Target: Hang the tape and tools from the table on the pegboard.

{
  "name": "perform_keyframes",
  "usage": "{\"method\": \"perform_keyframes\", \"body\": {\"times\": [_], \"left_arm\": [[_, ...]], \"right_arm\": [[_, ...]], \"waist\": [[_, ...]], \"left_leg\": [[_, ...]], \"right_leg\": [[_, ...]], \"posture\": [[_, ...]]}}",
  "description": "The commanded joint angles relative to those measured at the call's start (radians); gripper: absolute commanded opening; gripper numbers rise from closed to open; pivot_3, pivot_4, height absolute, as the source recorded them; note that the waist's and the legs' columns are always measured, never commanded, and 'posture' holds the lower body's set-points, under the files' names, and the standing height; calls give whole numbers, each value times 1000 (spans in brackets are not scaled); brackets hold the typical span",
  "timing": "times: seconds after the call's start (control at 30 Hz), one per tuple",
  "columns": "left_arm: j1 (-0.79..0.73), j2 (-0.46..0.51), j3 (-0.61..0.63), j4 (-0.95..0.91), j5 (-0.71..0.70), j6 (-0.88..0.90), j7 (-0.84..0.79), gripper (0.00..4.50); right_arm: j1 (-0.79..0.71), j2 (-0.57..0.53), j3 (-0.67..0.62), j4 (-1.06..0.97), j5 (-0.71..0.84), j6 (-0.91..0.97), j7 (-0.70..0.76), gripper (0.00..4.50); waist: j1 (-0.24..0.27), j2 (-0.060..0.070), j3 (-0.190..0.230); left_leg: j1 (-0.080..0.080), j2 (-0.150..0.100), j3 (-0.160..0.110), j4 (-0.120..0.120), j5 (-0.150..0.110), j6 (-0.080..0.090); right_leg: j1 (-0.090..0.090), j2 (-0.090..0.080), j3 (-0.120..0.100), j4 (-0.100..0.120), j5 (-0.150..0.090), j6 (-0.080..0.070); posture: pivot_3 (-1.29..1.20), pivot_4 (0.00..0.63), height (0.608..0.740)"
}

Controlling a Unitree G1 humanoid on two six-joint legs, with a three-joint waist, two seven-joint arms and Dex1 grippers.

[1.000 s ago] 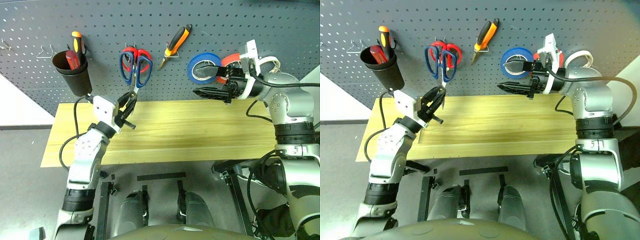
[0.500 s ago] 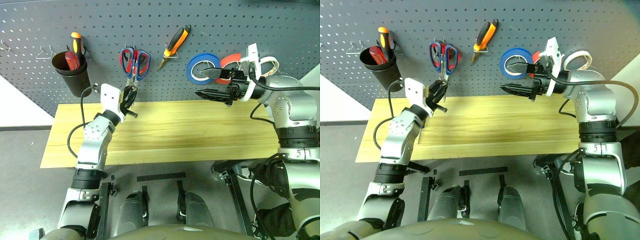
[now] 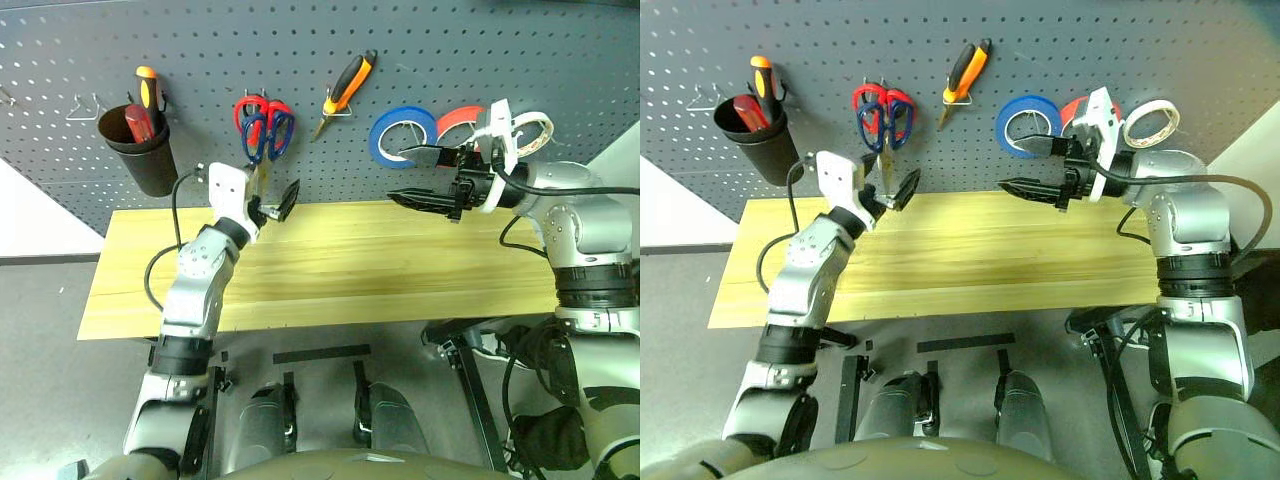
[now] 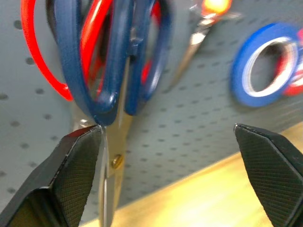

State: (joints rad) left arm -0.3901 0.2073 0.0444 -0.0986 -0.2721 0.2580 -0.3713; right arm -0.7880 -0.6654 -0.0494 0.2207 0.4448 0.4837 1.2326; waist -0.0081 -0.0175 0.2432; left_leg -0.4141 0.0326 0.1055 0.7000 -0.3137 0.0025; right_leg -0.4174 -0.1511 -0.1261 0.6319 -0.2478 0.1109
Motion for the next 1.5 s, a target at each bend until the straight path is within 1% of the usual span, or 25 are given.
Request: {"method": "perform_keyframes", "body": {"times": [0.03, 0.1, 0.23, 0.4, 0.53, 0.57, 0.63, 0.7, 0.73, 0.87, 0.97, 1.07, 1.2, 1.37, 1.5], "left_arm": [[75, 28, 50, -174, -110, 80, -29, 4474], [109, 46, 79, -215, -151, 120, -32, 4474], [181, 157, 154, -228, -149, 156, -50, 4474], [182, 190, 196, -175, -118, 228, 43, 4474], [139, 220, 175, -115, -61, 362, 129, 4474], [118, 224, 175, -99, -60, 408, 146, 4474], [78, 233, 176, -63, -61, 485, 163, 4474], [51, 246, 167, -22, -41, 523, 173, 4474], [40, 250, 165, -4, -37, 543, 174, 4474], [-16, 268, 157, 84, -28, 663, 175, 4474], [-56, 279, 146, 147, -9, 713, 181, 4474], [-98, 278, 141, 216, 9, 721, 184, 4474], [-165, 266, 119, 364, 43, 686, 182, 4474], [-253, 232, 130, 538, 64, 616, 191, 4474], [-289, 220, 112, 612, 83, 590, 180, 4474]], "right_arm": [[5, -9, -7, -66, 33, 33, 4, 4500], [8, -4, 0, -79, 39, 48, 8, 4500], [19, 19, 30, -106, 47, 68, 18, 4500], [10, 39, 55, -111, 68, 106, 27, 4500], [-14, 49, 78, -78, 63, 112, 45, 4500], [-23, 50, 87, -60, 57, 116, 52, 4500], [-41, 54, 101, -26, 51, 122, 65, 4500], [-61, 57, 118, 16, 39, 133, 69, 4500], [-67, 57, 132, 36, 26, 128, 73, 4500], [-83, 78, 178, 101, -28, 76, 88, 4500], [-85, 94, 214, 130, -80, 12, 97, 4500], [-92, 115, 222, 149, -100, -13, 96, 4500], [-85, 120, 238, 146, -122, -39, 113, 4500], [-75, 119, 230, 130, -130, -34, 108, 4500], [-66, 106, 223, 101, -126, -10, 100, 4500]], "waist": [[-3, 0, 0], [-3, 0, 0], [-5, 2, -2], [15, 2, -3], [28, 2, -3], [29, 2, -3], [30, 2, -3], [30, 2, -3], [30, 2, -3], [25, 1, 3], [23, 1, 13], [23, 2, 29], [24, 4, 50], [24, 3, 68], [22, 2, 81]], "left_leg": [[0, 0, 0, 0, 0, 0], [1, 0, 0, 1, 0, 0], [6, 1, 0, 1, 0, 0], [6, 0, -1, 1, 0, 0], [6, 0, -2, 1, 0, 0], [6, 0, -2, 1, 0, 0], [6, 0, -1, 1, 0, 0], [6, 0, -2, 1, 0, 0], [6, 0, -2, 1, 0, 0], [6, 0, -2, 0, 0, 0], [7, 0, -2, 0, 0, -1], [7, 0, -2, 0, 0, -1], [6, 0, -2, 0, 0, -1], [6, 0, -2, 0, 0, -1], [6, -1, -1, 0, 0, -1]], "right_leg": [[0, 0, 0, 0, 0, 0], [1, 0, 0, 1, 0, 0], [6, 0, 1, 1, 0, 0], [7, 0, 1, 1, 0, 0], [7, 0, 0, 1, 0, 0], [7, 0, 0, 1, 0, 0], [7, 0, 0, 0, 0, 0], [7, 0, 0, 0, 0, 0], [7, 1, 0, 0, 0, 0], [6, 1, 0, 0, 0, 0], [6, 1, 0, 1, 0, 0], [6, 1, 0, 1, 0, 0], [6, 1, 0, 1, 0, 0], [5, 1, 0, 1, 0, 0], [4, 0, 0, 1, 0, 0]], "posture": [[-21, 148, 732], [-11, 149, 732], [27, 151, 732], [61, 154, 732], [73, 169, 732], [81, 182, 732], [86, 195, 732], [90, 224, 732], [90, 224, 732], [87, 280, 732], [85, 306, 732], [87, 333, 732], [82, 353, 732], [75, 361, 732], [56, 372, 732]]}}
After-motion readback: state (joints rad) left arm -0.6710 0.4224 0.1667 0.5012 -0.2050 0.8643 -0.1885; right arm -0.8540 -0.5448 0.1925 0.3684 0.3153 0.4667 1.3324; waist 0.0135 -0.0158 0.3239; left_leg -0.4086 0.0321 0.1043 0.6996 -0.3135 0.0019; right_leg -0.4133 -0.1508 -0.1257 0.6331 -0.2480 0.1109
